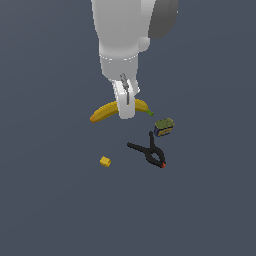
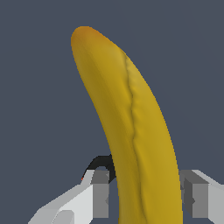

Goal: Pick up a designated object from a clutter of objects.

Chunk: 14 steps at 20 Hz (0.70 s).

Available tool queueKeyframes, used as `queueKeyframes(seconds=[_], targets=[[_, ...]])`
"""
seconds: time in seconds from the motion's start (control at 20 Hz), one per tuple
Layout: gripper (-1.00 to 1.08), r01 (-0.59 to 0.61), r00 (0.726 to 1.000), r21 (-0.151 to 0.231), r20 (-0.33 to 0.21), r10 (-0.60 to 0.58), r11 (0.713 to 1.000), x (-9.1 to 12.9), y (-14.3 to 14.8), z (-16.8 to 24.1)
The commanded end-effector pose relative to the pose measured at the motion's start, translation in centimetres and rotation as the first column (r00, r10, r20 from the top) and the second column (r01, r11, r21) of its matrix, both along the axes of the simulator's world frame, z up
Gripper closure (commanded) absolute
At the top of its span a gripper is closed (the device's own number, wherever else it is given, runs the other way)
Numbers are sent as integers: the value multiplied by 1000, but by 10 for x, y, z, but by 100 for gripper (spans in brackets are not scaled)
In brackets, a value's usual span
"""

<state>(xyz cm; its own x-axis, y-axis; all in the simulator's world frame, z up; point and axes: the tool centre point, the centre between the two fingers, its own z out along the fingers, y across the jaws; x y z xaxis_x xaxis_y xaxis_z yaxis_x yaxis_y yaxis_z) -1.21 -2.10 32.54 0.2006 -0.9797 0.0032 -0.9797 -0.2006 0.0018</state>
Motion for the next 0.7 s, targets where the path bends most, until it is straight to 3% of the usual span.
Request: queueKeyframes(seconds=[0.0, 0.65], targets=[[108, -1, 1000, 1, 1, 1, 1000, 1, 5, 19], [108, -4, 1000, 4, 1, 4, 1000, 6, 15, 57]])
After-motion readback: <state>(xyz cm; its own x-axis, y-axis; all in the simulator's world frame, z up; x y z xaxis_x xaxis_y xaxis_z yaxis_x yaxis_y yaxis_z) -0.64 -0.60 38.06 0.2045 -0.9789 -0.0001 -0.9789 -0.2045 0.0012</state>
